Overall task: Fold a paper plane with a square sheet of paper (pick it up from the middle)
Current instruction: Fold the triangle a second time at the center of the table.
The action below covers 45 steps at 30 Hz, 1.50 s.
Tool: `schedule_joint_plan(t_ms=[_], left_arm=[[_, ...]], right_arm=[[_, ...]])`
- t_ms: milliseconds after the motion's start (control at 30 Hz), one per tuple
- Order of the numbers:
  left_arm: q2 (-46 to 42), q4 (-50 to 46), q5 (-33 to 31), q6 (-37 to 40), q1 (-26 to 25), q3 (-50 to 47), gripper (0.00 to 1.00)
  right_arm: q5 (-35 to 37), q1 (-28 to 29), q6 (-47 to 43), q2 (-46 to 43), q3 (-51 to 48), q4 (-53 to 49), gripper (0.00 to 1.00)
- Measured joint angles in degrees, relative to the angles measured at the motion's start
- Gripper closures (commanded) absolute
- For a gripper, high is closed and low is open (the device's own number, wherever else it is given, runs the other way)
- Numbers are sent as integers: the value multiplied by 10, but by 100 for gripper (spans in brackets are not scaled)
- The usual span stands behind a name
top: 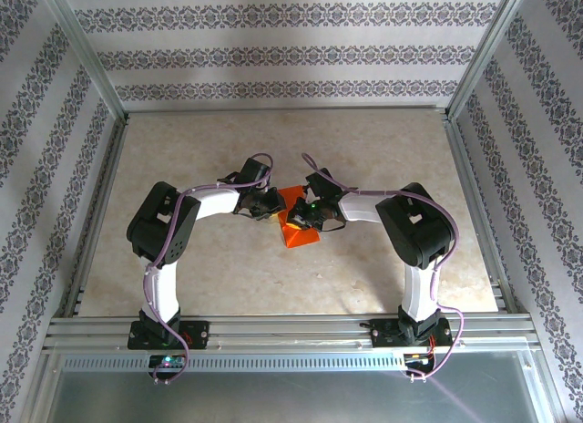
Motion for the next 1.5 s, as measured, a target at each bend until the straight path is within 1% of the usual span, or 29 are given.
schedule_joint_plan(t_ms=[167,300,500,667,833,900,1000,1067,1233,1300,1400,1500], left_arm=[[0,-4,0,0,0,2,83],[0,-9,-3,1,0,5,83],[-7,-35,-17,2,3,12,81],[-45,-52,-37,-1,21,9,78],[-85,-53,-45,-5,44,-7,77],[-95,-53,-48,-7,49,-17,76],[-102,-54,-48,-8,53,-26,76],[-102,-53,-43,-8,53,-26,76],[-102,-51,-21,-9,51,-29,77],[-102,-51,-15,-9,47,-30,78],[-102,-50,-5,-9,35,-30,79],[-102,-50,3,-9,19,-30,80]], right_arm=[[-4,-1,-9,1,0,2,96],[-6,-1,-13,2,0,2,92],[-9,-1,-17,5,0,6,80],[-17,-1,-19,4,3,9,70],[-26,-1,-19,4,5,13,62],[-30,-2,-19,4,6,14,61],[-33,-5,-20,4,6,14,61],[-33,-5,-20,4,6,15,63],[-28,-6,-27,5,5,10,75],[-28,-8,-28,7,4,8,78],[-25,-9,-29,7,2,8,83],[-19,-9,-30,8,1,3,91]])
